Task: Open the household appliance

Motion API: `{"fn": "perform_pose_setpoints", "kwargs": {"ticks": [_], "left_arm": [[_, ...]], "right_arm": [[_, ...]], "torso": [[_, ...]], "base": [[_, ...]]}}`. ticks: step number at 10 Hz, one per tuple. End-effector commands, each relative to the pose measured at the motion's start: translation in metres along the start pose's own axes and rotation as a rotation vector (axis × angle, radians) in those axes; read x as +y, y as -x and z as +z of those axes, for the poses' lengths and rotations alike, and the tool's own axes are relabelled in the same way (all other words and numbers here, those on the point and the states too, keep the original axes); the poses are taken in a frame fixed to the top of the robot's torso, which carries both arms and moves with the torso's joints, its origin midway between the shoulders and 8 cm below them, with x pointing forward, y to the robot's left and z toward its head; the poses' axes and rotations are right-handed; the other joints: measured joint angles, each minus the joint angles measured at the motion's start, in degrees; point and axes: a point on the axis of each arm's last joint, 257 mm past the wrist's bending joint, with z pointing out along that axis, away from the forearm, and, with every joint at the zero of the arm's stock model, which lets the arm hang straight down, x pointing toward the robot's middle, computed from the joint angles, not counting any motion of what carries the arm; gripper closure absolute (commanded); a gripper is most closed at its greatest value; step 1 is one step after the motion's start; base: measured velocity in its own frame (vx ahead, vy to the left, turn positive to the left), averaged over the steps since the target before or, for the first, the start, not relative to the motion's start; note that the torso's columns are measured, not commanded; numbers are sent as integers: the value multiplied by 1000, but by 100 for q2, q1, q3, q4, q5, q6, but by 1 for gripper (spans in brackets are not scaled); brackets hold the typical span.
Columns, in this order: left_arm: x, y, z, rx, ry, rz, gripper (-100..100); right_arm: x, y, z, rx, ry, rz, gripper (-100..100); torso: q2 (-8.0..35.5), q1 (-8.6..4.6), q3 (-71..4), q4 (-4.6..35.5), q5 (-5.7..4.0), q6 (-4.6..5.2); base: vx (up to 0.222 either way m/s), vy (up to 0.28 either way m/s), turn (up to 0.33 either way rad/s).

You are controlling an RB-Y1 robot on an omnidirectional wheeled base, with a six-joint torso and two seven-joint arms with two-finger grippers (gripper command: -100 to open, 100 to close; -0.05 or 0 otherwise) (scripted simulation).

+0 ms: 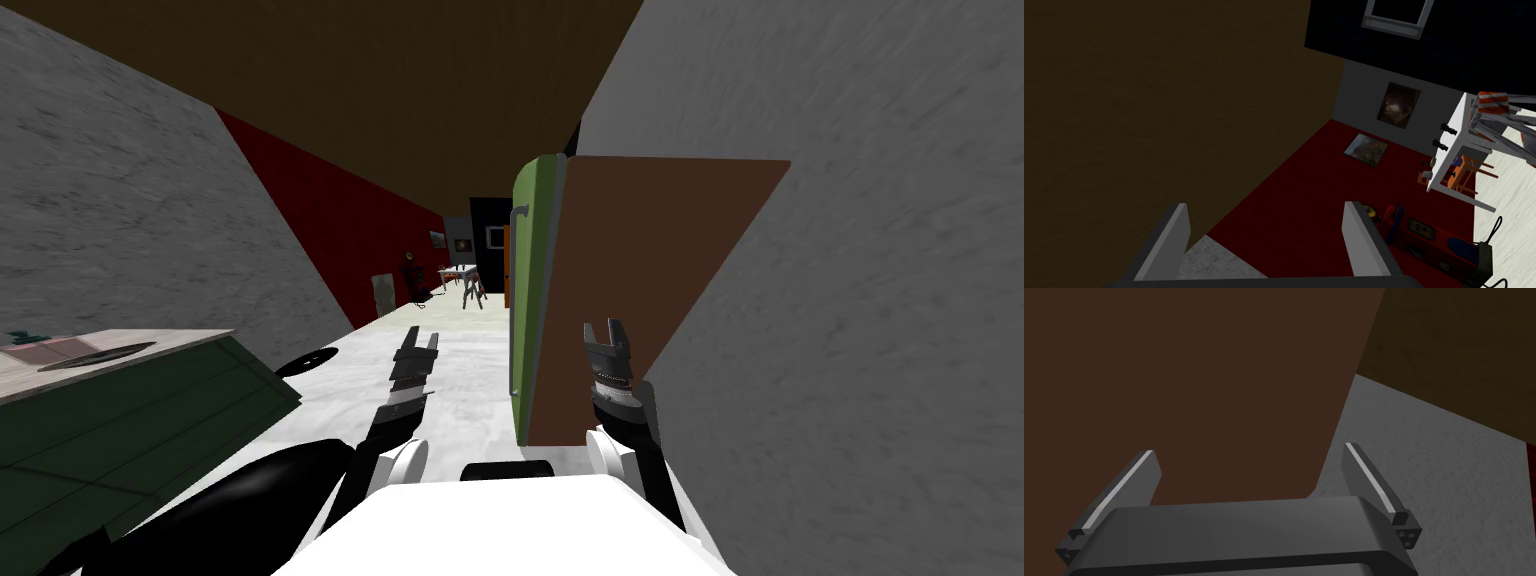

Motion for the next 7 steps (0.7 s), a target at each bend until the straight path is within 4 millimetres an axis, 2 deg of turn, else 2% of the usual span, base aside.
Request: {"fn": "perform_pose_setpoints", "kwargs": {"ticks": [1, 7], "left_arm": [[0, 0, 0, 0, 0, 0, 0], [0, 0, 0, 0, 0, 0, 0]], "right_arm": [[0, 0, 0, 0, 0, 0, 0], [0, 0, 0, 0, 0, 0, 0]], "torso": [[232, 0, -467, 235, 0, 0], [2693, 0, -5381, 2691, 0, 0]], "base": [[0, 0, 0], [0, 0, 0]]}}
